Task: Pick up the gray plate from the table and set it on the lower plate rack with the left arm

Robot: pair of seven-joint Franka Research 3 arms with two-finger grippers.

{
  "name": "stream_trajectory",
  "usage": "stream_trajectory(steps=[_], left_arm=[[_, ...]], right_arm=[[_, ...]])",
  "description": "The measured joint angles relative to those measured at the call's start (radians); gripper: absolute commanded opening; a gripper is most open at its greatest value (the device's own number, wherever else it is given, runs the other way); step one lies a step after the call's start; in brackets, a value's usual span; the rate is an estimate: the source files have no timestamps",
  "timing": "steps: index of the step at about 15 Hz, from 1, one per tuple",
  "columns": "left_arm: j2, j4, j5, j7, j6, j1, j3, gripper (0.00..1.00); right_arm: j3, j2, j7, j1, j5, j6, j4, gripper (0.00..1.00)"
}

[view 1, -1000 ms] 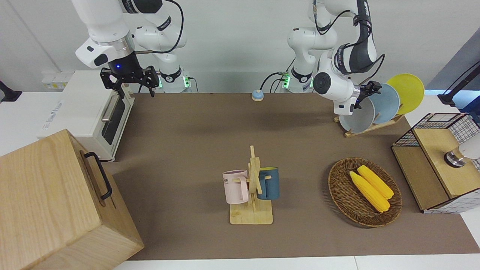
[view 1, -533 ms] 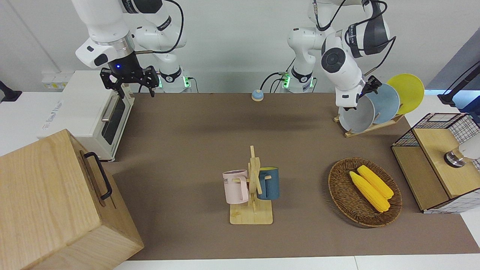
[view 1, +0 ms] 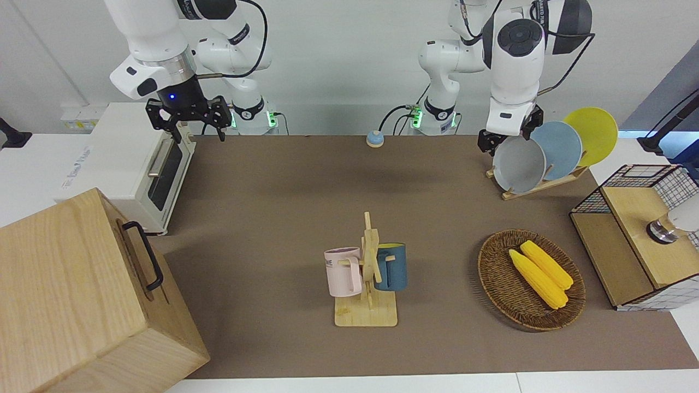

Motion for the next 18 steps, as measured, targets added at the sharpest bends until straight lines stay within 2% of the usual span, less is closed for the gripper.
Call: stream_trajectory(steps=[2,5,7,10,14,18], left_arm=[[0.000,0.042,-0.090,0.091,0.000,0.002,0.012,1.00],[-0.001,0.071,-0.135,0.229,0.000,0.004,0.025,1.00],[-0.001,0.077,-0.153,0.264,0.000,0.004,0.027,1.00],[-0.001,0.086,-0.252,0.330,0.000,0.008,0.056,1.00],[-0.001,0.091,-0.272,0.450,-0.002,0.021,0.063,1.00],[-0.001,0.092,-0.270,0.468,-0.002,0.017,0.049,1.00]], right_arm=[[0.000,0.000,0.000,0.000,0.000,0.000,0.000,0.983],[0.000,0.000,0.000,0.000,0.000,0.000,0.000,0.983],[0.000,0.000,0.000,0.000,0.000,0.000,0.000,0.983],[0.000,0.000,0.000,0.000,0.000,0.000,0.000,0.983],[0.000,0.000,0.000,0.000,0.000,0.000,0.000,0.983],[0.000,0.000,0.000,0.000,0.000,0.000,0.000,0.983]])
